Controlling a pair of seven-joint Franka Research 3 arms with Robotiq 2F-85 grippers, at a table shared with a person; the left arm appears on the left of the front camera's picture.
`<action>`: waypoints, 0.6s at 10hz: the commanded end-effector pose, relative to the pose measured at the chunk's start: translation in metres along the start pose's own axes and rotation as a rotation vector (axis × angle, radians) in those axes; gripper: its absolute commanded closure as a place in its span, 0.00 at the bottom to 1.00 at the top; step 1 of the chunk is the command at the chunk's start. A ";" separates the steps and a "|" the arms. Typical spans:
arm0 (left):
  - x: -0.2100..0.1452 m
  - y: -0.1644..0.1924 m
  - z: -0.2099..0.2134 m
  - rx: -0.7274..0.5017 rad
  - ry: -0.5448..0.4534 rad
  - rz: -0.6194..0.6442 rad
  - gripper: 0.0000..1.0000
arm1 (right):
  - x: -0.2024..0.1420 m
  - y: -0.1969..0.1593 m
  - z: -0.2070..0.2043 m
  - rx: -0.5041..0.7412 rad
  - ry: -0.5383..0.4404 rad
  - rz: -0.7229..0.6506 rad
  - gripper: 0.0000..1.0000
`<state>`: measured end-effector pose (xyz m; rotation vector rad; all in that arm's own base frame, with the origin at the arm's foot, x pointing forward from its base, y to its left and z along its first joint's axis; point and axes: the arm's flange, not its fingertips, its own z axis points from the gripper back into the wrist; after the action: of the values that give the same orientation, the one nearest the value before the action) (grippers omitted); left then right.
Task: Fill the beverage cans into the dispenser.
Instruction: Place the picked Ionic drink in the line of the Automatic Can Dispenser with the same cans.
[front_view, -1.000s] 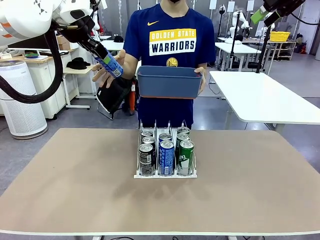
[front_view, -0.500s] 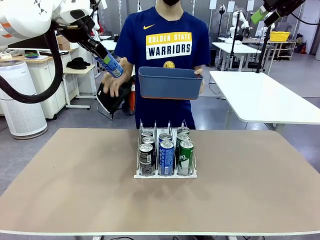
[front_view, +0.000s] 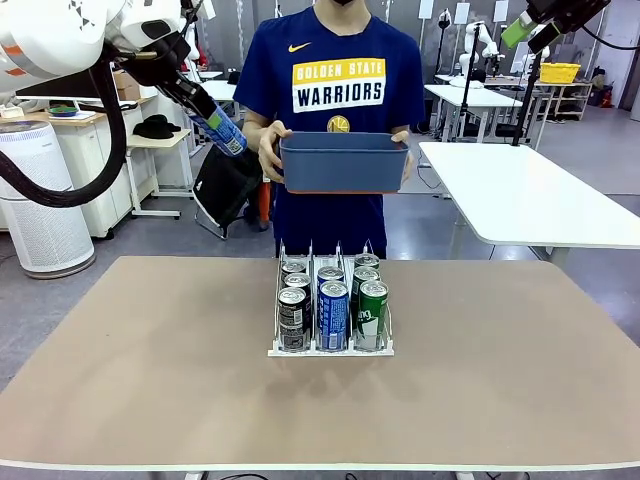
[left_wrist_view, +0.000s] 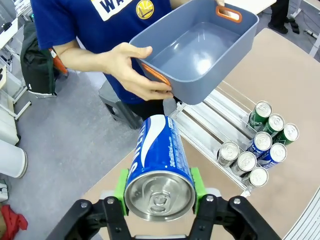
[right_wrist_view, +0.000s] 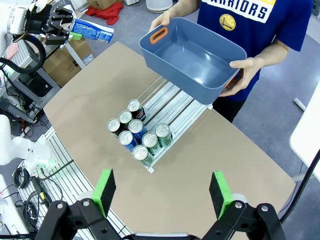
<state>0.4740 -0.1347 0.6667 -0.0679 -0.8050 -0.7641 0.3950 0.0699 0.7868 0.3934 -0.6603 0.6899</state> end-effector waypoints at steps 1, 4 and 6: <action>0.003 -0.006 0.003 -0.001 0.031 0.022 0.42 | -0.003 0.002 0.000 0.006 0.001 0.001 0.00; 0.017 -0.040 0.011 -0.071 0.151 0.067 0.42 | -0.003 0.002 0.000 0.006 0.001 0.001 0.00; 0.024 -0.071 0.015 -0.105 0.215 0.072 0.42 | -0.003 0.002 0.000 0.006 0.001 0.001 0.00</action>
<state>0.4359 -0.1910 0.6675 -0.1071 -0.5775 -0.7412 0.3950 0.0699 0.7868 0.3933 -0.6603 0.6900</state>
